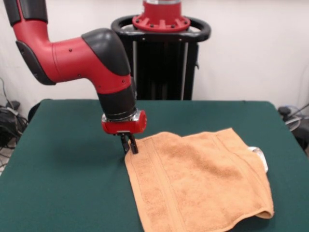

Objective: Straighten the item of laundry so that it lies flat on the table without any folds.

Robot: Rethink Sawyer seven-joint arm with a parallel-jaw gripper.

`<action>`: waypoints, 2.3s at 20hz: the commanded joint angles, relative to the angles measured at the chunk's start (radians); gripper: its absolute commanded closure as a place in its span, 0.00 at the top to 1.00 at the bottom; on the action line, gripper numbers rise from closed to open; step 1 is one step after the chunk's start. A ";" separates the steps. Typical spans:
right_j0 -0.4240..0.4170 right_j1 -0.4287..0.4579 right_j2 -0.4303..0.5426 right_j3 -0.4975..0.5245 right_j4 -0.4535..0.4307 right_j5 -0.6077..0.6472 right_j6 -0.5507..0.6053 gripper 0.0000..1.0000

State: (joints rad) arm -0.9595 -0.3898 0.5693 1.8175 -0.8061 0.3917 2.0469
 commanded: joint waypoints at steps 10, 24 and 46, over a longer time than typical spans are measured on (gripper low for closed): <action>-0.057 0.095 0.012 -0.122 -0.065 0.049 -0.183 0.00; -0.051 0.029 -0.071 -0.092 -0.058 -0.058 0.013 0.00; -0.181 -0.020 -0.072 0.006 -0.011 -0.122 -0.002 0.00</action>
State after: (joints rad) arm -1.0590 -0.3913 0.5737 1.8813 -0.8077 0.2739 2.0448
